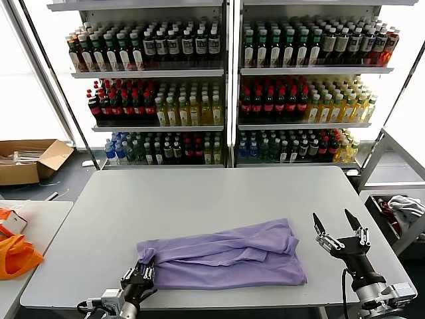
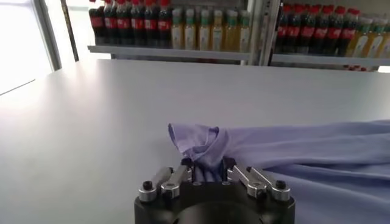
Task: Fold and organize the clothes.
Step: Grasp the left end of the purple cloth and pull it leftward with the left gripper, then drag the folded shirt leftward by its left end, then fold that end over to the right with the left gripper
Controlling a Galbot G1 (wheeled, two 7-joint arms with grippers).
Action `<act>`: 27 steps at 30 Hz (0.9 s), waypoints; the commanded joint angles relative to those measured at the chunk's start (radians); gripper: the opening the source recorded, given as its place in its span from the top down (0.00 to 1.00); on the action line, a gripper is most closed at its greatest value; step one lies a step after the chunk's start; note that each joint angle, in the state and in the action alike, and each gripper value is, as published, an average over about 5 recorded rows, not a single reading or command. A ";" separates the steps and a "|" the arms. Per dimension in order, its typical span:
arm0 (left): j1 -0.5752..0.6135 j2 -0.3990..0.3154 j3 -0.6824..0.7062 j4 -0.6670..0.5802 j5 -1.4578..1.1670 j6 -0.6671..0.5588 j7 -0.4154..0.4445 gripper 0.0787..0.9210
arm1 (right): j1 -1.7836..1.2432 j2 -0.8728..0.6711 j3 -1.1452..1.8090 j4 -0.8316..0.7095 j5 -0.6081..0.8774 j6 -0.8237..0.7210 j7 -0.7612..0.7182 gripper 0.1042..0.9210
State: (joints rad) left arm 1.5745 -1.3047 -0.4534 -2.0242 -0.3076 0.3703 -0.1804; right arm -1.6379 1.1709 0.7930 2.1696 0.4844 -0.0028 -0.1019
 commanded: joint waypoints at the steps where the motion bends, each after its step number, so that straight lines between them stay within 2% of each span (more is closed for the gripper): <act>1: -0.009 0.043 -0.038 -0.007 0.089 -0.032 0.061 0.81 | 0.007 -0.006 0.000 0.004 0.000 0.001 0.006 0.12; 4: -0.013 0.091 -0.094 -0.024 0.096 -0.037 0.101 0.91 | 0.013 -0.012 0.000 0.006 0.001 0.000 0.006 0.12; 7: -0.020 0.160 -0.194 -0.022 0.082 -0.035 0.154 0.97 | 0.014 -0.016 -0.001 0.004 0.000 0.000 0.006 0.12; 14: -0.063 0.389 -0.470 0.088 -0.025 0.005 0.313 0.97 | 0.002 -0.016 -0.003 0.004 0.000 0.006 0.005 0.12; 18: -0.108 0.477 -0.552 0.142 -0.082 0.023 0.357 0.97 | -0.003 -0.005 -0.006 0.004 -0.003 0.006 0.005 0.12; 22: -0.123 0.510 -0.528 0.066 -0.169 0.064 0.317 0.97 | -0.007 -0.001 -0.002 0.007 -0.006 0.007 0.003 0.12; 27: -0.113 0.458 -0.309 -0.172 -0.186 0.129 0.257 0.97 | -0.022 0.006 0.005 0.024 -0.015 0.002 0.003 0.12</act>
State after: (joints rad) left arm 1.4838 -0.9168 -0.8460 -2.0096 -0.4073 0.4289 0.0753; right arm -1.6505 1.1705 0.7951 2.1812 0.4754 0.0020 -0.0985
